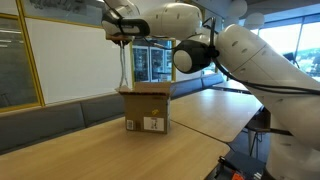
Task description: Put the objects on the table into the box.
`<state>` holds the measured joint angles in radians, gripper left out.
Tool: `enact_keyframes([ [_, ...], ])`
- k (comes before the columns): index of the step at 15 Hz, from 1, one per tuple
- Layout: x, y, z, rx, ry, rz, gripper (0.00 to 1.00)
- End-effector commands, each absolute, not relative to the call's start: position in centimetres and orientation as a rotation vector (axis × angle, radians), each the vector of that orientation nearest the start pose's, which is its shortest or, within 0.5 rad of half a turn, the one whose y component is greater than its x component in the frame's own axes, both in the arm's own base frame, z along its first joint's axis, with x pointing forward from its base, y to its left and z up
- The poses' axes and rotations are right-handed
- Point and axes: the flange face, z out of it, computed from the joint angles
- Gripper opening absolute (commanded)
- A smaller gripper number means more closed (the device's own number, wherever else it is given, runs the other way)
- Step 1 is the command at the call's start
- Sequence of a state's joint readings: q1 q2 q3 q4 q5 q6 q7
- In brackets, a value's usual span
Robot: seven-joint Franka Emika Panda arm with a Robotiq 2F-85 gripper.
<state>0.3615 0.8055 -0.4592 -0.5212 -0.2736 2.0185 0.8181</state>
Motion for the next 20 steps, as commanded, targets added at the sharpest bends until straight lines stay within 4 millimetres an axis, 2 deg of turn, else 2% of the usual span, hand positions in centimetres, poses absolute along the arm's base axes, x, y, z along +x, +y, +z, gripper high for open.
enact_keyframes([
  [1, 73.9, 9.3, 70.0, -2.835, 1.071, -1.563, 0.1],
  [5, 73.7, 6.0, 70.5, -2.835, 1.154, -1.566, 0.1],
  [9, 74.5, 2.8, 68.7, -2.865, 1.214, -1.51, 0.1],
  [14, 75.2, -1.0, 64.2, -2.913, 1.27, -1.39, 0.1],
  [20, 74.8, -4.9, 56.9, -2.945, 1.267, -1.249, 0.1],
])
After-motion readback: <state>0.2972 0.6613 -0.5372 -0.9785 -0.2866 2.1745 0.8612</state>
